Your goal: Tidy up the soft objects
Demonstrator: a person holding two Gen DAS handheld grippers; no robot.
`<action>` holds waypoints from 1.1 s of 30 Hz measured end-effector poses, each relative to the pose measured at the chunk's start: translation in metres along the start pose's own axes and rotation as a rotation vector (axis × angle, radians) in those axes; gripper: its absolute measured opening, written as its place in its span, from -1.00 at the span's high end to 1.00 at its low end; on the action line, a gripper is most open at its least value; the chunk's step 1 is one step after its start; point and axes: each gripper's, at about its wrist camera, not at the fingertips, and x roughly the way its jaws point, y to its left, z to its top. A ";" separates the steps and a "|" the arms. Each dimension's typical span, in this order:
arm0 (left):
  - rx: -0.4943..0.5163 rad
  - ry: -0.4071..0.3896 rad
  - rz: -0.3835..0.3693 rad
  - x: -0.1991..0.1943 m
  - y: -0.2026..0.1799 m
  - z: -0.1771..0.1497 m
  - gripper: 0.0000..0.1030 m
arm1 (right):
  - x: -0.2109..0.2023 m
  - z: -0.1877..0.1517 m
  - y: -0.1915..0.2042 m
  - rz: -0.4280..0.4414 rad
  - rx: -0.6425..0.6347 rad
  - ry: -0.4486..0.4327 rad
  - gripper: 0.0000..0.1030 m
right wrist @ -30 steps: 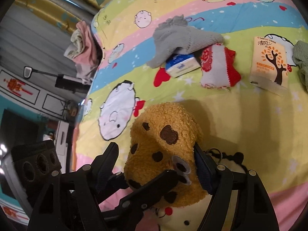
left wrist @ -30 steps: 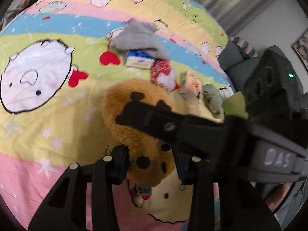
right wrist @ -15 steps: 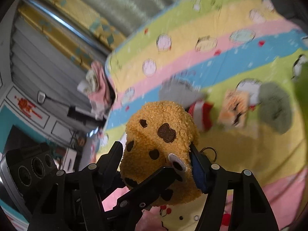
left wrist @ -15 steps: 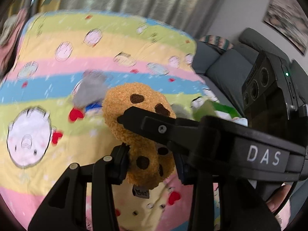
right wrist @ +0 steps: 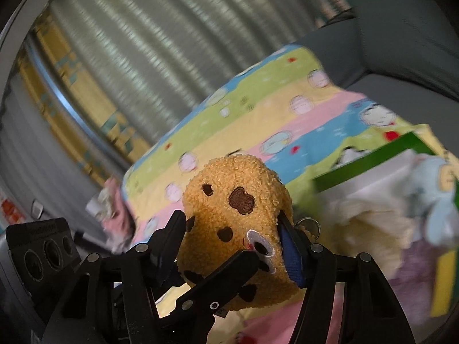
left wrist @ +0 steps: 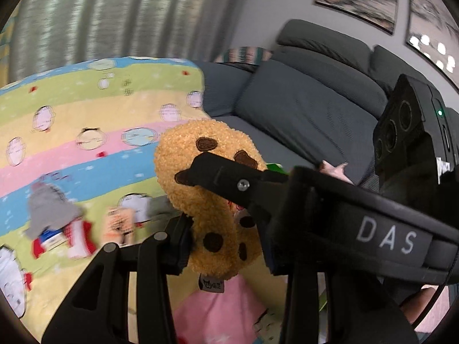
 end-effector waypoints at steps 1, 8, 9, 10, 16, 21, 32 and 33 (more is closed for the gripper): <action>0.013 0.004 -0.022 0.008 -0.007 0.002 0.28 | -0.002 0.000 -0.006 -0.021 0.012 -0.011 -0.20; 0.085 0.053 -0.107 0.055 -0.042 0.005 0.28 | -0.012 0.008 -0.054 -0.131 0.122 -0.054 -0.11; 0.086 0.062 -0.122 0.062 -0.044 0.005 0.28 | -0.013 0.009 -0.061 -0.157 0.136 -0.056 -0.09; 0.085 0.072 -0.135 0.068 -0.046 0.005 0.28 | -0.015 0.009 -0.067 -0.176 0.145 -0.059 -0.08; 0.058 0.150 -0.189 0.104 -0.051 0.000 0.28 | -0.008 0.005 -0.094 -0.275 0.190 -0.032 0.11; 0.024 0.197 -0.196 0.120 -0.049 -0.006 0.29 | -0.004 0.003 -0.107 -0.327 0.214 -0.026 0.20; 0.000 0.250 -0.112 0.144 -0.048 -0.013 0.31 | 0.012 -0.002 -0.135 -0.431 0.288 0.026 0.20; -0.010 0.246 -0.111 0.144 -0.048 -0.012 0.30 | 0.012 -0.003 -0.136 -0.424 0.294 0.031 0.20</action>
